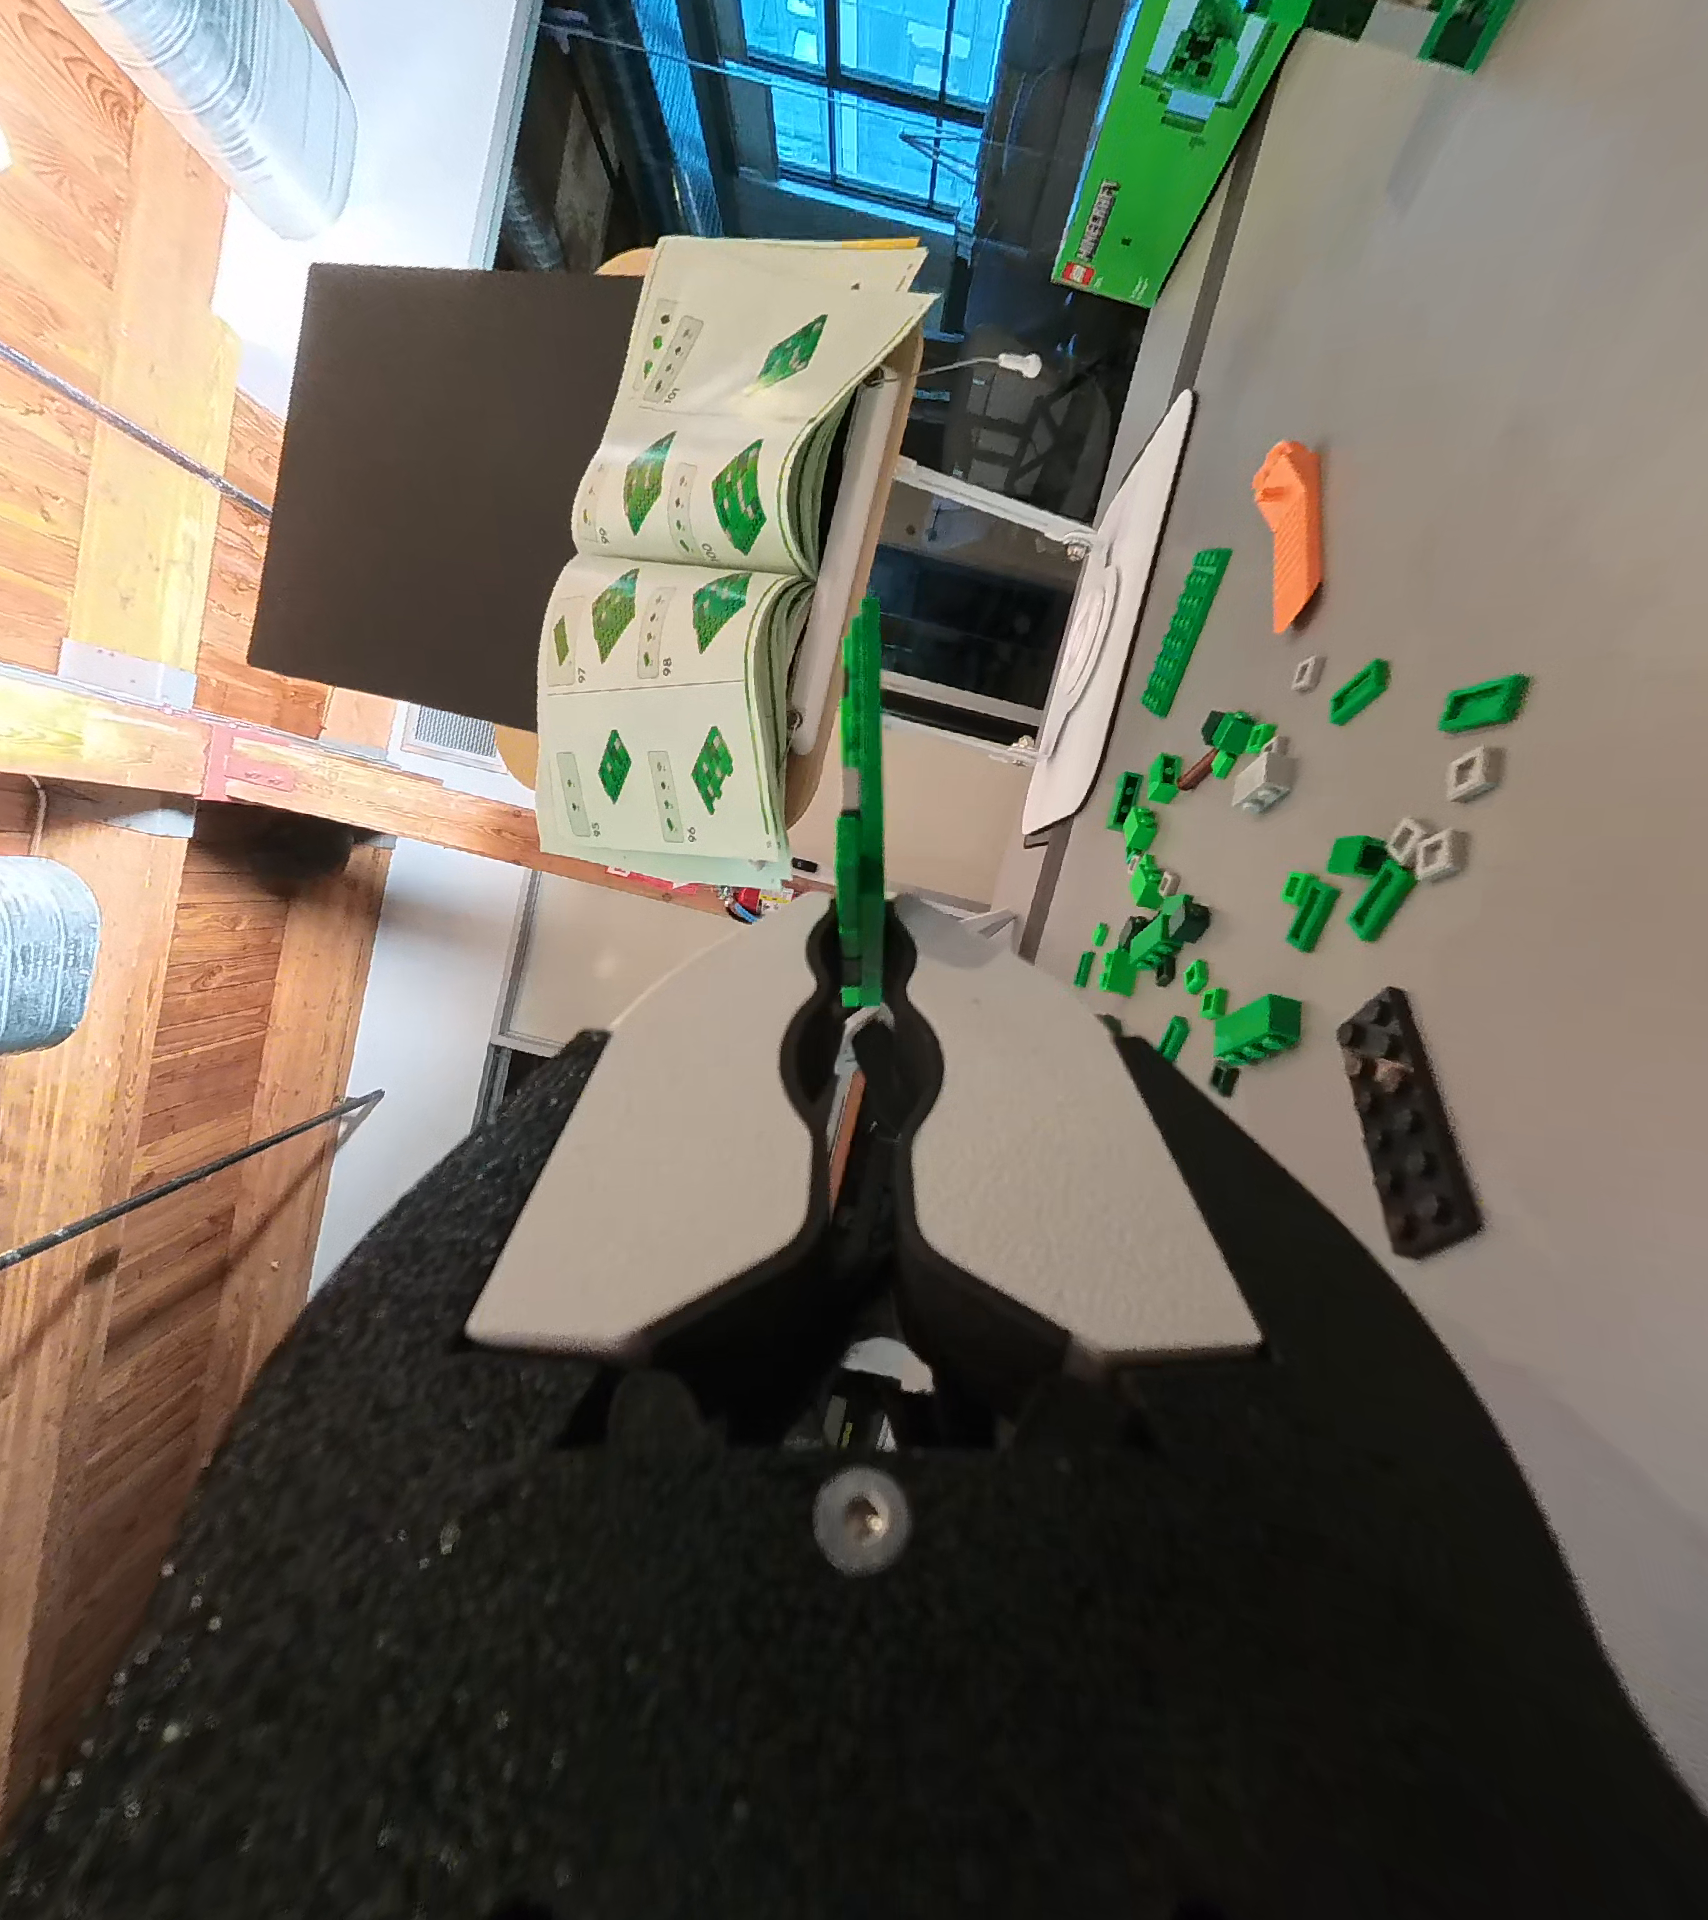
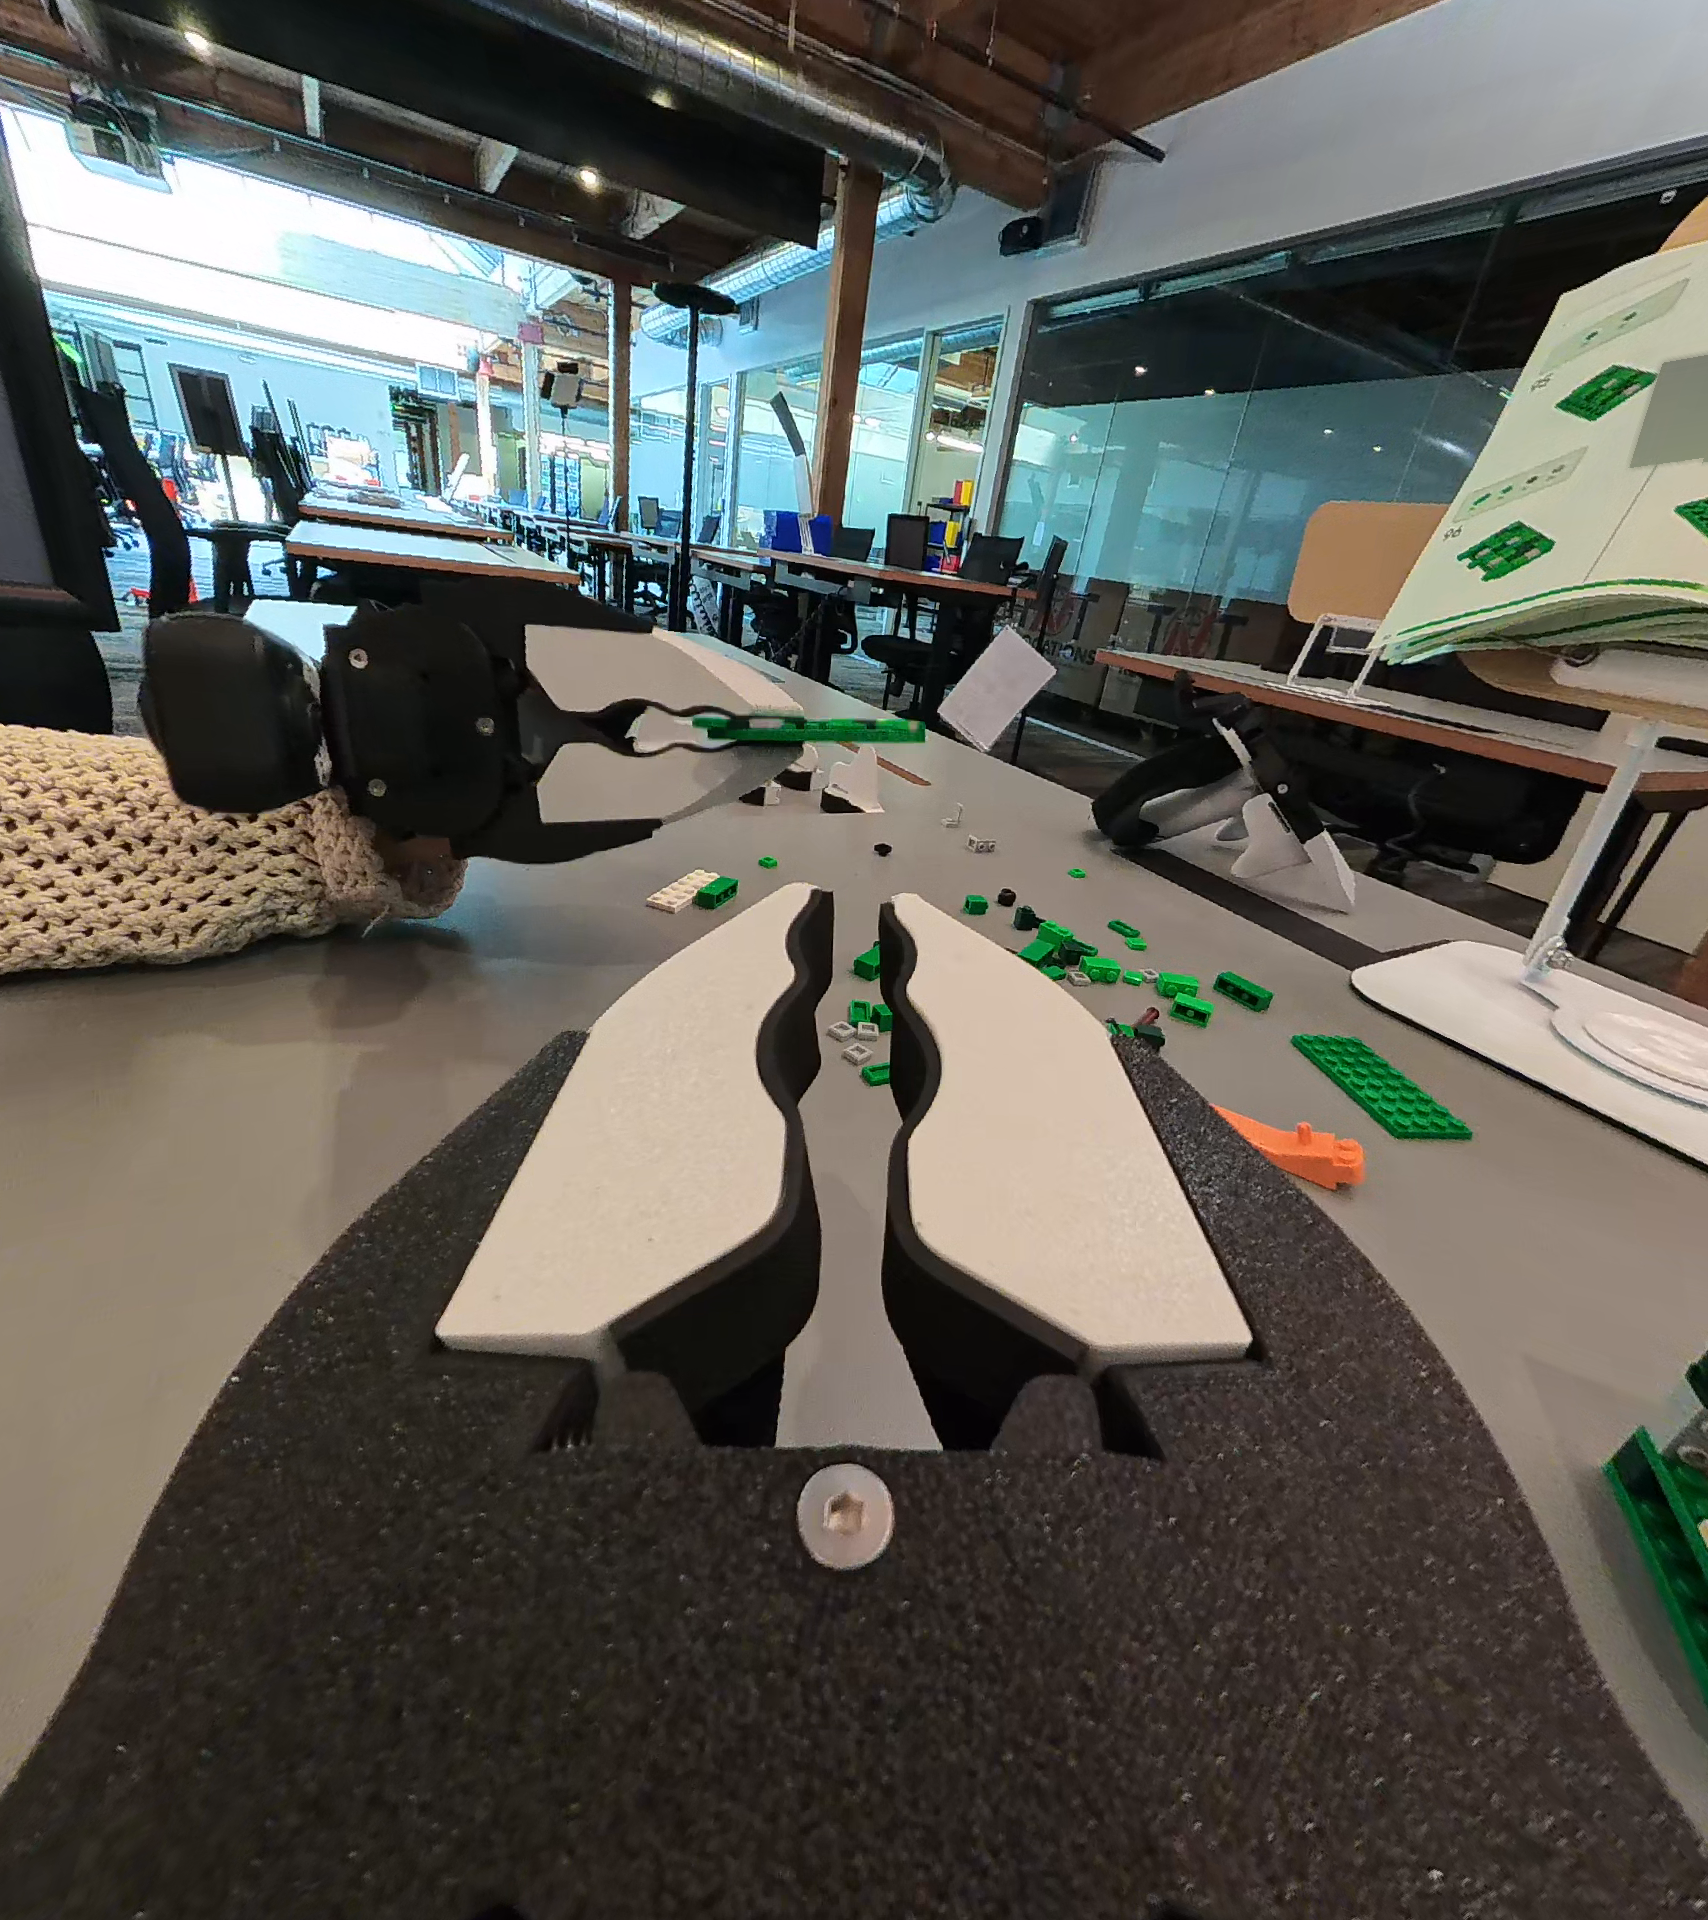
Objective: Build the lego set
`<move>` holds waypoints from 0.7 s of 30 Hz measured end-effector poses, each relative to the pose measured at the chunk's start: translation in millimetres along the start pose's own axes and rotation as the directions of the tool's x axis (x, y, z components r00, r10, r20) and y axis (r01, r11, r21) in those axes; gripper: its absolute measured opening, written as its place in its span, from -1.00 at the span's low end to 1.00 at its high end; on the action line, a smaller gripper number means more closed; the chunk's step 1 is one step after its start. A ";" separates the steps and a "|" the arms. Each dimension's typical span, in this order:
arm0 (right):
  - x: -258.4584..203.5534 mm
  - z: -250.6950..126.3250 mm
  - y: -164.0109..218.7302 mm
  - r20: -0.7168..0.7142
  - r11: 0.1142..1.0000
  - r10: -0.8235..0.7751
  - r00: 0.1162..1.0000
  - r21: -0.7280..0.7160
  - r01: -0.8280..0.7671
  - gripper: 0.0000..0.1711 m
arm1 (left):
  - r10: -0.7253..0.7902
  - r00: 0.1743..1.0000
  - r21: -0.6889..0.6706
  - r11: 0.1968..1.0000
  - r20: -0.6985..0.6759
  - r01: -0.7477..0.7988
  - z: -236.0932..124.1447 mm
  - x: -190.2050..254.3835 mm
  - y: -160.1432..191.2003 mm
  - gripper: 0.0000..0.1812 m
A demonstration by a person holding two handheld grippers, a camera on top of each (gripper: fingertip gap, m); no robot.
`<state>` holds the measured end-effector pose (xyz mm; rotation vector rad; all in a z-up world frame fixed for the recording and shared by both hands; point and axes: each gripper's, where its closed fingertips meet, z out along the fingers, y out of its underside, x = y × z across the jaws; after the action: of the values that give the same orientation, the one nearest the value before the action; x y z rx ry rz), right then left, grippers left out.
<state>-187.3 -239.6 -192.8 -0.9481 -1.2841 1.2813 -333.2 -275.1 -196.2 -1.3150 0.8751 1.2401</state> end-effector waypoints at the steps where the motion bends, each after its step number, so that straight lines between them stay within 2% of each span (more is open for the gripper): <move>1: 0.1 0.0 -0.1 -0.001 1.000 0.000 1.000 0.000 0.000 -0.91 | 0.003 1.000 -0.002 1.000 0.006 -0.003 -0.3 -1.4 1.0 -0.94; 9: 2.2 1.1 2.2 0.004 0.999 0.038 0.999 -0.018 -0.038 -0.96 | 0.038 0.997 -0.012 0.999 0.068 -0.038 -3.1 -13.3 5.2 -0.94; 14: 1.5 1.2 2.3 0.002 0.999 0.030 1.000 -0.019 -0.030 -0.97 | 0.026 0.985 -0.020 1.000 0.170 -0.023 -10.0 -35.4 15.7 -0.94; 21: 1.6 1.0 2.0 0.000 0.999 0.028 1.000 -0.017 -0.028 -0.97 | 0.025 0.984 -0.040 0.999 0.174 -0.018 -8.9 -36.6 23.0 -0.94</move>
<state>-188.8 -238.0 -194.4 -0.9815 -1.2880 1.2940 -360.6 -292.9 -166.6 -1.2092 0.7460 1.3727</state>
